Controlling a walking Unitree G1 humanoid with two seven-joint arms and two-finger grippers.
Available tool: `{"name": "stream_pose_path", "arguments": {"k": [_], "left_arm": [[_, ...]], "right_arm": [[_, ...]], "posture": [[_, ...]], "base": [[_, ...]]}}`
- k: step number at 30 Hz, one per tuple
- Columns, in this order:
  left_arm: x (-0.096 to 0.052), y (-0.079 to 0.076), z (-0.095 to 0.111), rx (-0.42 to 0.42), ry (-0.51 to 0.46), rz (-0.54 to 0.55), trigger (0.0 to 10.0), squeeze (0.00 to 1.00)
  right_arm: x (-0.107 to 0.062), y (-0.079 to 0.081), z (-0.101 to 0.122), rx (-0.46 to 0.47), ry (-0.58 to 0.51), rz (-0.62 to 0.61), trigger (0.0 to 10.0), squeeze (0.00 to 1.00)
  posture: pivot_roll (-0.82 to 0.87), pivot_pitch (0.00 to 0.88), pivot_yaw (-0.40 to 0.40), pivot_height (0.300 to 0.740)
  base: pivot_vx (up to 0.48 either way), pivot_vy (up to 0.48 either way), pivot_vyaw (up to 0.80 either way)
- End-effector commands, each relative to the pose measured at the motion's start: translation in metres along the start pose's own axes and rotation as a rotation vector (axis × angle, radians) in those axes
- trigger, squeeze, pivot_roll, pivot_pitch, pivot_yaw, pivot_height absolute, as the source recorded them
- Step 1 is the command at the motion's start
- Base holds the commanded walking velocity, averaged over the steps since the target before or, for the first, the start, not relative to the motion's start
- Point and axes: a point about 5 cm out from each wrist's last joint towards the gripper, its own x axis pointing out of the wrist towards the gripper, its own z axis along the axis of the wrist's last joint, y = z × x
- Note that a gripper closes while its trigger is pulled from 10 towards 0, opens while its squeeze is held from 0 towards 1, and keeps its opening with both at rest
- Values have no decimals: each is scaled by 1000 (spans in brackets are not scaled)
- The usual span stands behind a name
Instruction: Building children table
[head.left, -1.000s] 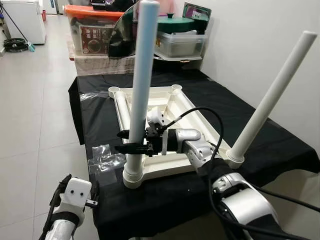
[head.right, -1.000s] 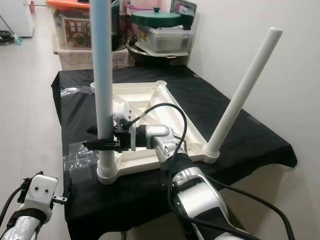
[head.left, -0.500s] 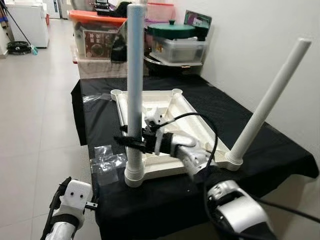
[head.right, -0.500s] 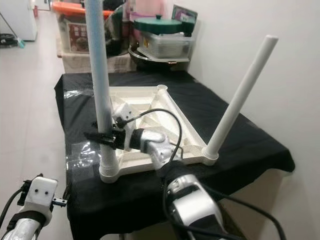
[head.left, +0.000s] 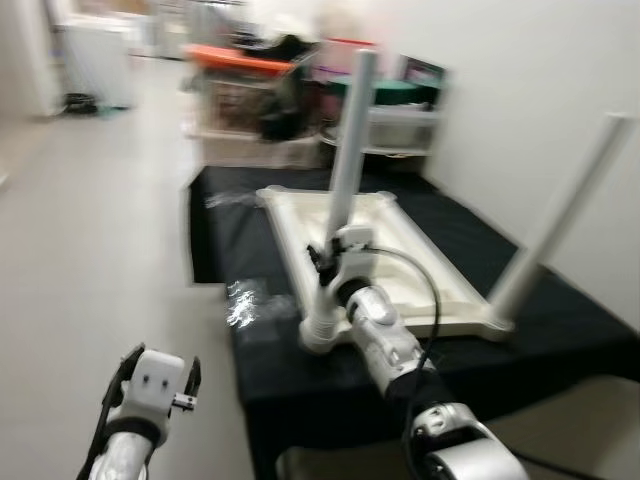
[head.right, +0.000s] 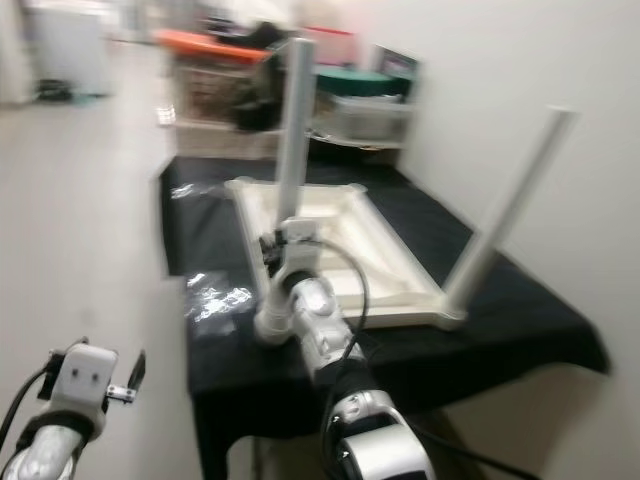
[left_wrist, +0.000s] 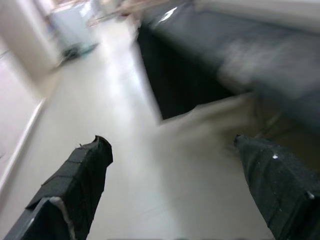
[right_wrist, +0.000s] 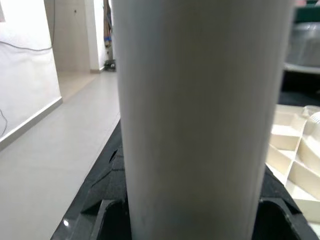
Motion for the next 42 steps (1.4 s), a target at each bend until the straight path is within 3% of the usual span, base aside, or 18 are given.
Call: {"name": "stream_pose_path", "arguments": {"k": [1,2,3,5,6,9,10,14,15,19,20,23,25,27,37,42], "left_arm": [[7,-3,9,2,-38,-15,10000,0],[7,-3,9,2,-38,-15,10000,0],[8,-2,10,5,-40,-8,10000,0],[8,-2,10,5,-40,-8,10000,0],[9,-2,9,8,-41,-6,10000,0],[10,-3,9,9,-41,-6,10000,0],[12,-4,9,9,-43,-8,10000,0],[14,-4,9,9,-45,-11,10000,0],[15,-4,9,11,-47,-12,10000,0],[15,-4,9,12,-47,-12,10000,0],[16,-3,9,13,-47,-11,10000,0],[16,-3,9,13,-47,-11,10000,0],[16,-3,8,15,-45,-9,10000,0],[15,-5,7,17,-44,-12,10000,0],[14,-5,5,22,-37,-10,10000,0],[12,-5,2,24,-30,-10,10000,0]], "right_arm": [[-11,-4,-40,44,171,-27,0,0],[-11,-4,-40,44,171,-27,0,0],[-9,-3,-31,92,101,-3,0,0],[-9,-3,-31,92,101,-3,0,0],[-12,1,-23,133,15,74,0,0],[-15,3,-18,150,-41,154,0,0],[-17,5,-16,159,-70,249,0,0],[-16,4,-12,177,-65,357,0,0],[-15,5,-7,210,-57,435,0,0],[-14,5,-4,233,-52,485,0,0],[-13,7,2,231,-40,604,0,0],[-13,7,2,231,-40,604,0,0],[-16,12,8,170,23,836,0,0],[-16,14,8,87,83,957,0,0],[-16,14,7,-11,138,1065,0,0],[-17,11,8,-4,139,1081,0,0]], "posture": [[133,0,-144,740],[133,0,-144,740],[136,0,-151,740],[136,0,-151,740],[127,0,-151,740],[117,0,-147,740],[117,0,-146,740],[119,0,-148,740],[121,0,-152,740],[121,0,-152,740],[124,0,-154,740],[124,0,-154,740],[140,0,-168,740],[145,0,-173,740],[158,0,-189,740],[156,0,-192,740]], "base": [[0,0,0],[0,0,0],[0,0,0],[0,0,0],[0,0,0],[0,0,0],[0,0,0],[0,0,0],[0,0,0],[0,0,0],[0,0,0],[0,0,0],[0,0,0],[0,0,0],[0,0,0],[0,0,0]]}}
